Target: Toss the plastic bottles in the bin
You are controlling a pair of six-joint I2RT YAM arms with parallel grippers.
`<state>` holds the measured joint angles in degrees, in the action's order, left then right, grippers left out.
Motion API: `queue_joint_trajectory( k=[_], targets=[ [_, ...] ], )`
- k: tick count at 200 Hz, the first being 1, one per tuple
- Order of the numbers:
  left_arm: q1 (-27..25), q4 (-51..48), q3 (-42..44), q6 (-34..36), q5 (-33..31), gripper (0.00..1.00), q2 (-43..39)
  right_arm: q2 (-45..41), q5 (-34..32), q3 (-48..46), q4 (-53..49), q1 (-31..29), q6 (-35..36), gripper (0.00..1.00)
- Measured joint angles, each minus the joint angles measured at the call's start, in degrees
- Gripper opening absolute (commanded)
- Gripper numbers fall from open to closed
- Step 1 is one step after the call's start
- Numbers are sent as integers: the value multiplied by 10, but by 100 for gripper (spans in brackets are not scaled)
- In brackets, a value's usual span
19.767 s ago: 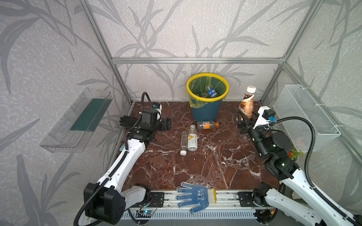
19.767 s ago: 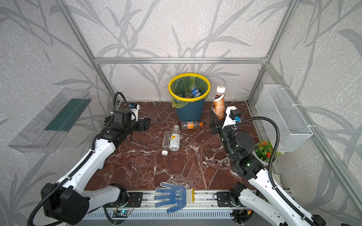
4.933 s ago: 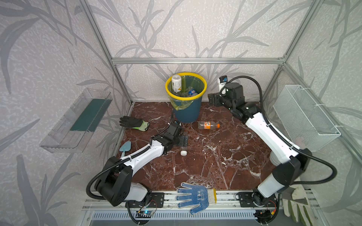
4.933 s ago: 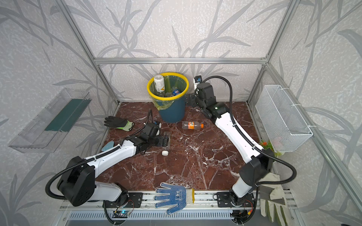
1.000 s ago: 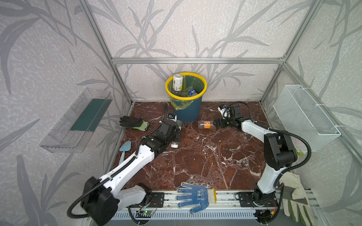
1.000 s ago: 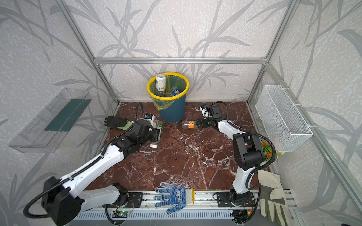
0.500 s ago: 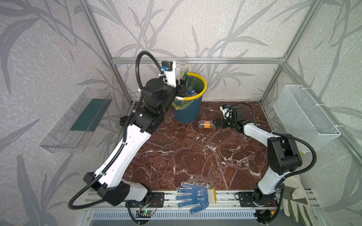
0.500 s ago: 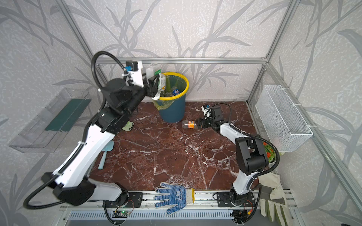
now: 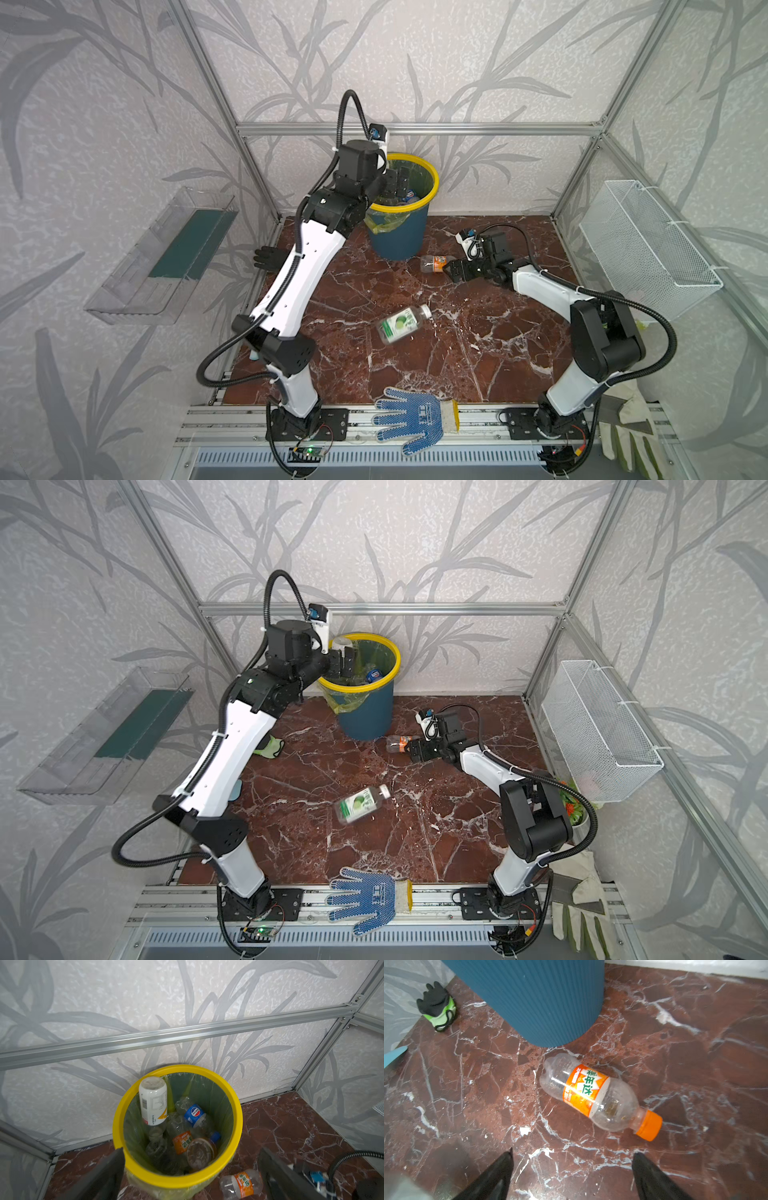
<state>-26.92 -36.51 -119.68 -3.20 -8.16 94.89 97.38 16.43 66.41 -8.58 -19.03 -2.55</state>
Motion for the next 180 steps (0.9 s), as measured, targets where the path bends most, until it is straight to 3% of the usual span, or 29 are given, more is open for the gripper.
queue_joint_trajectory(
  k=[26, 44, 62, 77, 111, 149, 180],
  targets=[
    [13, 46, 218, -17, -14, 99, -177, -12, -64, 49, -83, 0, -4, 90],
    [47, 65, 372, -55, -10, 99, -270, -56, -55, 31, -115, -2, -7, 91],
    [96, 68, 501, -99, 2, 98, -327, -116, -37, 8, -144, -28, -6, 92],
    [137, 59, 576, -130, 20, 98, -336, -138, -33, 15, -169, -92, -1, 93],
    [223, 36, 623, -171, 80, 97, -344, -101, -43, 26, -226, -277, 45, 95],
    [289, 42, 633, -210, 141, 97, -350, -34, -49, 49, -272, -339, 42, 99],
    [332, 40, 651, -227, 178, 97, -357, -16, -30, 51, -238, -439, 83, 99]
  ],
)
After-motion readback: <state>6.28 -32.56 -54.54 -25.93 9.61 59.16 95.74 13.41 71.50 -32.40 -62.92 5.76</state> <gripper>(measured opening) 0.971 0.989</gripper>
